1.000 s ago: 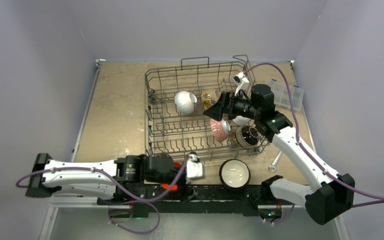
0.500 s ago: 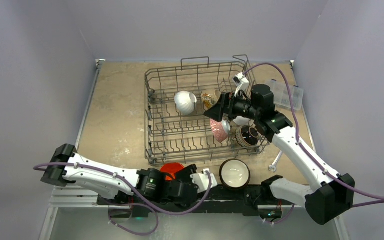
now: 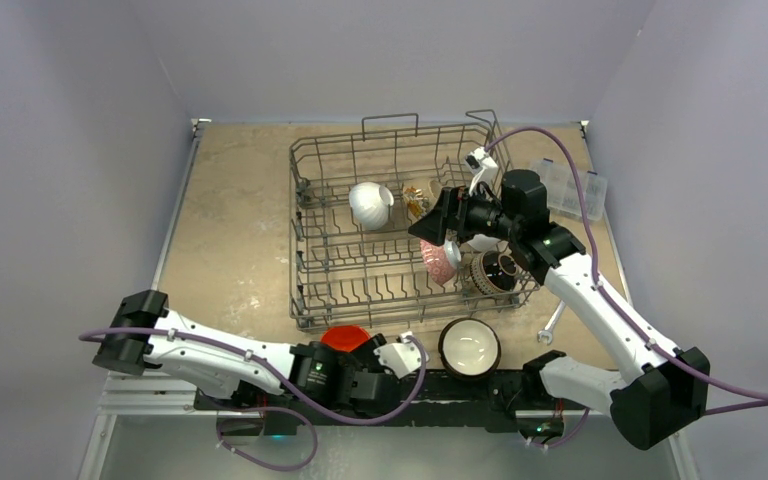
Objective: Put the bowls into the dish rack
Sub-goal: Pick up the bowl from the center of the board.
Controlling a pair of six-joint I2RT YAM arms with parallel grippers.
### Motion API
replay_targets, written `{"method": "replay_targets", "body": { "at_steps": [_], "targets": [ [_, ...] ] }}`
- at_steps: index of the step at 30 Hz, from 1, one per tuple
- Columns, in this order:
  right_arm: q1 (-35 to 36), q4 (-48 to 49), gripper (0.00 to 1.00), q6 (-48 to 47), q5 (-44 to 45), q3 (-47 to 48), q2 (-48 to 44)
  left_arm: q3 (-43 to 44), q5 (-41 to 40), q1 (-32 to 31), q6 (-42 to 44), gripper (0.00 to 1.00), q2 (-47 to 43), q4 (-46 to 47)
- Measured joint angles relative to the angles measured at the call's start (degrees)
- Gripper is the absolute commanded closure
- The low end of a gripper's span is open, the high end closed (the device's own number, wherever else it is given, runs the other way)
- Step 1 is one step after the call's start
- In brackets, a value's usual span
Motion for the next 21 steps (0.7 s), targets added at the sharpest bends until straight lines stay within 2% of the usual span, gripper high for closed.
{"method": "replay_targets", "body": {
  "at_steps": [6, 10, 15, 16, 21],
  "targets": [
    [0.0, 0.0, 0.01, 0.0, 0.0, 0.0, 0.0, -1.7, 0.4, 0.0, -0.6, 0.62, 0.0, -1.1],
    [0.0, 0.0, 0.01, 0.0, 0.0, 0.0, 0.0, -2.6, 1.0, 0.0, -0.6, 0.71, 0.2, -1.1],
    [0.0, 0.0, 0.01, 0.0, 0.0, 0.0, 0.0, -3.3, 1.7, 0.0, -0.6, 0.97, 0.5, -1.2],
    [0.0, 0.0, 0.01, 0.0, 0.0, 0.0, 0.0, -3.3, 1.8, 0.0, -0.6, 1.0, 0.5, -1.1],
    [0.0, 0.0, 0.01, 0.0, 0.0, 0.0, 0.0, -3.3, 2.4, 0.0, -1.0, 1.0, 0.4, -1.6]
  ]
}}
